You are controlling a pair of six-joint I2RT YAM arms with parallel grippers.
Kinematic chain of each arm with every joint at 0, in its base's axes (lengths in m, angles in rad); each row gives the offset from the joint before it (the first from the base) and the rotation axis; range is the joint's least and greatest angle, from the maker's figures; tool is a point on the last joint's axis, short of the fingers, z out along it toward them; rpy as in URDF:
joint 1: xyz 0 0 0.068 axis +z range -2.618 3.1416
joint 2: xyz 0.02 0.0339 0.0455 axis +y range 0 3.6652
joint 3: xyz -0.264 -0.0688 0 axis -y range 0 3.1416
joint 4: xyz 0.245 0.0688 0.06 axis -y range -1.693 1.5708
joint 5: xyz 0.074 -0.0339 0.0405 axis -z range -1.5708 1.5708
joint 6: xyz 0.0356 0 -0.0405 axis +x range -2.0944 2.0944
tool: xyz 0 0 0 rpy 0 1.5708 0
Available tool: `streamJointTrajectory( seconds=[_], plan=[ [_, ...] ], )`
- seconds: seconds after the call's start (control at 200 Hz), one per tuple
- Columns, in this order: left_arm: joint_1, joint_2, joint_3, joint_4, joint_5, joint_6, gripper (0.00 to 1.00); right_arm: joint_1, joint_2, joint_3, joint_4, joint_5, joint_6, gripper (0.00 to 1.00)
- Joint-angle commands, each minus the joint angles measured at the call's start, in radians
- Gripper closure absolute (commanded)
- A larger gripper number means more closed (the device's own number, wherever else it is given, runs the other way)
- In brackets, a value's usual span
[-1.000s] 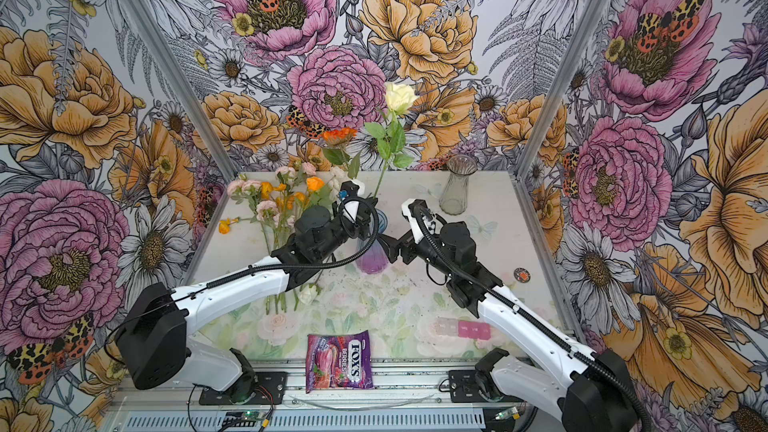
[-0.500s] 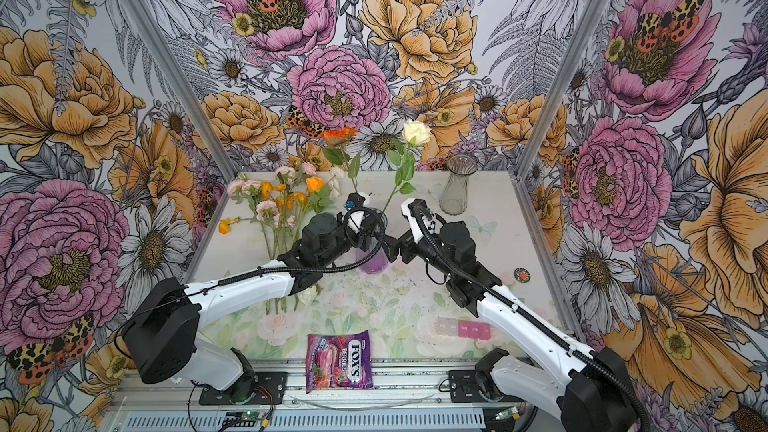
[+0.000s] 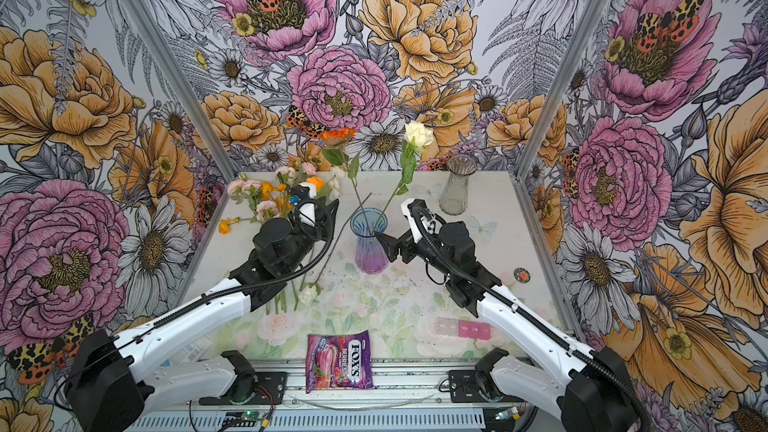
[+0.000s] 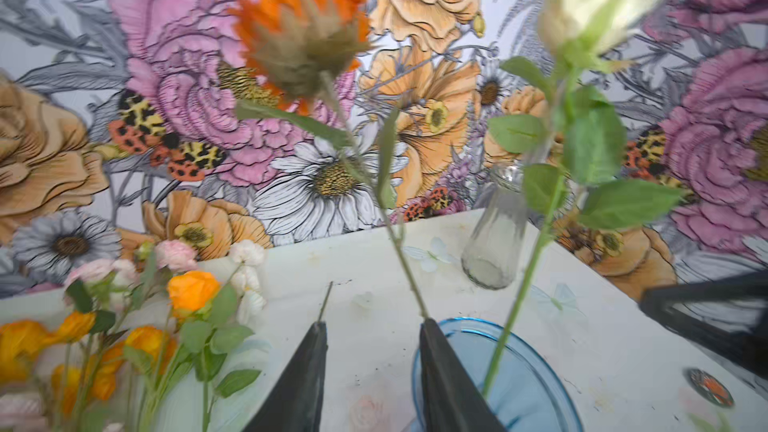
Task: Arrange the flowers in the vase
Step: 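Return the left gripper to the bundle and grasp another stem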
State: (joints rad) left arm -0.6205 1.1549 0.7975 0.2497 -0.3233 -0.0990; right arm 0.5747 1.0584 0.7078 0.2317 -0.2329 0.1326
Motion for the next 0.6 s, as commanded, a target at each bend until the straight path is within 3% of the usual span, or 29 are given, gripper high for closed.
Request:
streamJointTrajectory(
  seconds=[0.0,0.08,0.16,0.41,0.596],
  plan=[
    [0.139,0.075,0.033,-0.261,-0.024,-0.18,0.55,0.015,0.011,0.059,-0.1,0.122,-0.022,0.01],
    [0.234,0.214,0.146,-0.451,0.094,-0.224,0.55,0.016,0.045,0.12,-0.202,0.132,-0.024,0.01],
    [0.262,0.345,0.236,-0.566,0.161,-0.225,0.55,0.018,0.037,0.127,-0.247,0.137,0.006,0.02],
    [0.27,0.593,0.364,-0.633,0.125,-0.253,0.57,0.042,-0.014,0.026,-0.21,0.065,0.025,0.02],
    [0.272,0.738,0.45,-0.67,0.121,-0.252,0.57,0.106,-0.012,-0.064,-0.043,-0.003,-0.011,0.02]
  ],
)
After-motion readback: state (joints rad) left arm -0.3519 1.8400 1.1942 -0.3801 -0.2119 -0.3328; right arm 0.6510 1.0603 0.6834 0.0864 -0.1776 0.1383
